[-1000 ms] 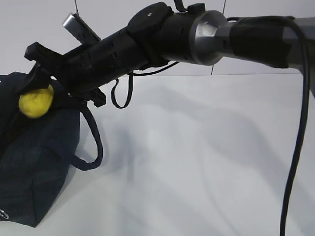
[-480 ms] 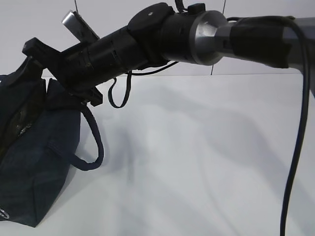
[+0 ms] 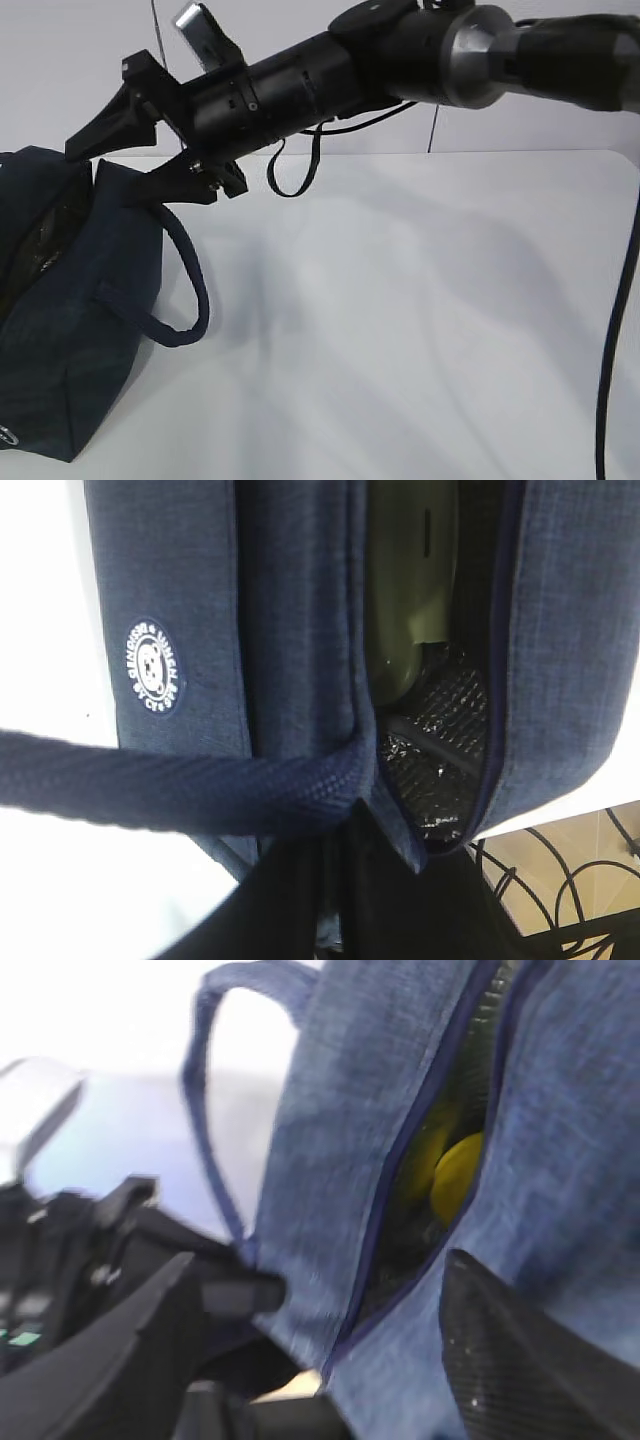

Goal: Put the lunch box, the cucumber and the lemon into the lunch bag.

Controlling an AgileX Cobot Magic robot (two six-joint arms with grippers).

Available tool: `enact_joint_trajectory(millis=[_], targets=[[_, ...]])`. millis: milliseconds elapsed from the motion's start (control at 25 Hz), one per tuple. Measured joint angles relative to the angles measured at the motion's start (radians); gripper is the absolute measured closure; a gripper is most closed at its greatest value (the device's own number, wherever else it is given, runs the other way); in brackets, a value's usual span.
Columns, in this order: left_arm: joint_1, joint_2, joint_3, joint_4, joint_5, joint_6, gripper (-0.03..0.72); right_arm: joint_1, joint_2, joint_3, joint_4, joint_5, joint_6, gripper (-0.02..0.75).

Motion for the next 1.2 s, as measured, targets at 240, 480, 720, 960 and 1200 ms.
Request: enact_joint_trajectory(millis=[240, 480, 720, 960, 1200], targets=[[0.0, 0.0, 0.0, 0.0, 0.0, 0.0, 0.683, -0.012, -0.053, 0.0, -0.236, 0.037, 0.144, 0.204], [0.0, 0.0, 0.0, 0.0, 0.0, 0.0, 0.683, 0.002, -0.099, 0.0, -0.482, -0.016, 0.372, 0.204], [0.0, 0.0, 0.0, 0.0, 0.0, 0.0, 0.683, 0.061, -0.099, 0.0, -0.495, -0.124, 0.395, 0.204], [0.0, 0.0, 0.0, 0.0, 0.006, 0.0, 0.683, 0.069, -0.065, 0.0, -0.499, -0.155, 0.411, 0.204], [0.0, 0.0, 0.0, 0.0, 0.006, 0.0, 0.683, 0.069, -0.007, 0.0, -0.464, -0.155, 0.411, 0.204]])
